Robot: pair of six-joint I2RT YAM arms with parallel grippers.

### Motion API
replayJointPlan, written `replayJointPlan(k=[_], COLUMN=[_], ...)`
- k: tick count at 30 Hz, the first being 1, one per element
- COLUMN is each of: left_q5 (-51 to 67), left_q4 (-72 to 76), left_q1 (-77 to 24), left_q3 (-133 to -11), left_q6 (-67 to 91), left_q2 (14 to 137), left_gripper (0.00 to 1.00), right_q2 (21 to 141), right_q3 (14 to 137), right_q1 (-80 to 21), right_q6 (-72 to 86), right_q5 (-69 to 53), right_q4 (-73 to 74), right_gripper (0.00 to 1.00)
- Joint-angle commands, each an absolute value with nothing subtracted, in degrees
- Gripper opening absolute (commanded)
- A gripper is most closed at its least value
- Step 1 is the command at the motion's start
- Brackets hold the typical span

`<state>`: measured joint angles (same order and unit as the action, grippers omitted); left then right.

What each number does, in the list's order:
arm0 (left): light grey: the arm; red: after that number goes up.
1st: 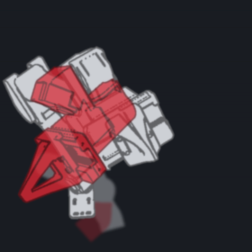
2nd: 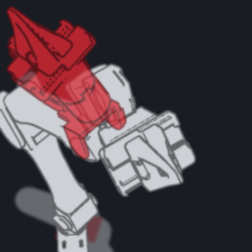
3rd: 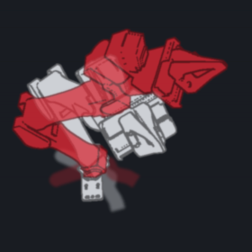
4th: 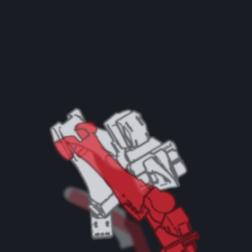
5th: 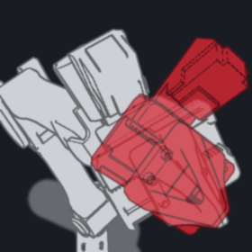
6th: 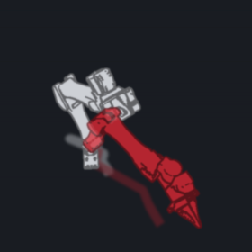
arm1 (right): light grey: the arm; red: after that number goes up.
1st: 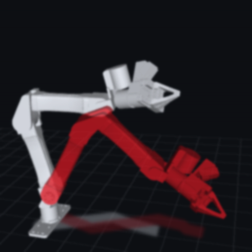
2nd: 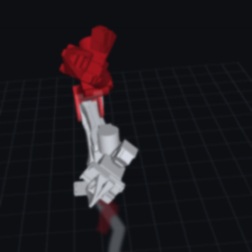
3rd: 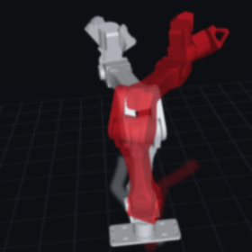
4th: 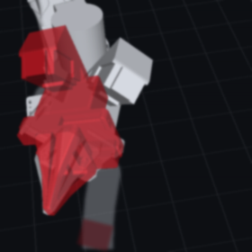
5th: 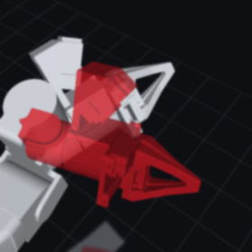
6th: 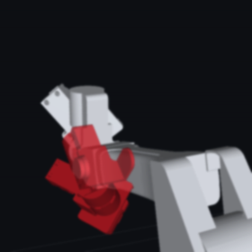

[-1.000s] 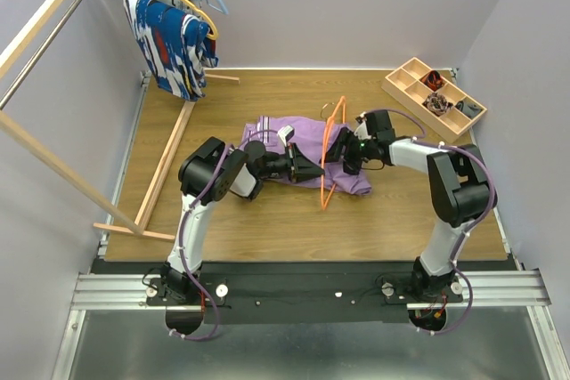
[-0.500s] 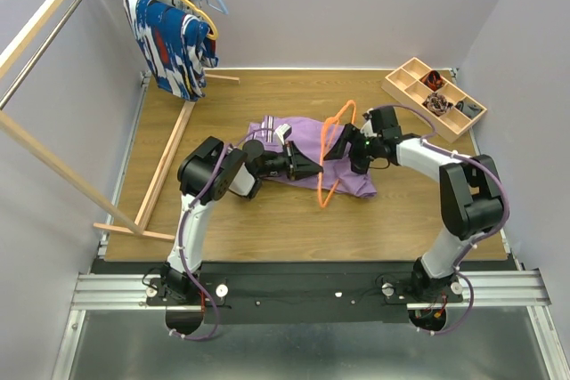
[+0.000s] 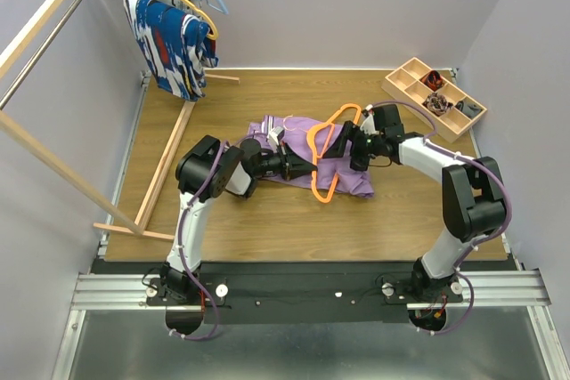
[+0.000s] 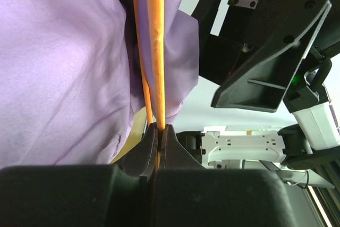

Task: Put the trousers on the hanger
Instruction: Place trousers on hanger

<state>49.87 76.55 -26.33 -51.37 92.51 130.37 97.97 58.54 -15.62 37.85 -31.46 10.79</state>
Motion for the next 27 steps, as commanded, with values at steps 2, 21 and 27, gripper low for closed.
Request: replayJointPlan(k=[2, 21, 27], left_q5=[49.0, 45.2, 42.5], left_q4=[117.5, 71.9, 61.9], left_q1=[-26.7, -27.3, -27.5], left_q3=[-50.7, -49.8, -50.9], left_q6=[90.8, 58.4, 54.6], left_q2=[128.3, 112.5, 111.3], left_gripper=[0.0, 0.0, 0.0], right_q2=[97.5, 99.4, 100.2], right_q3=[62.0, 69.1, 69.0], right_q1=[-15.7, -15.8, -15.7], right_q6=[38.2, 40.8, 41.1], right_q5=[-37.3, -39.0, -37.2], right_q4=[12.4, 13.2, 14.7], right_gripper=[0.83, 0.91, 0.93])
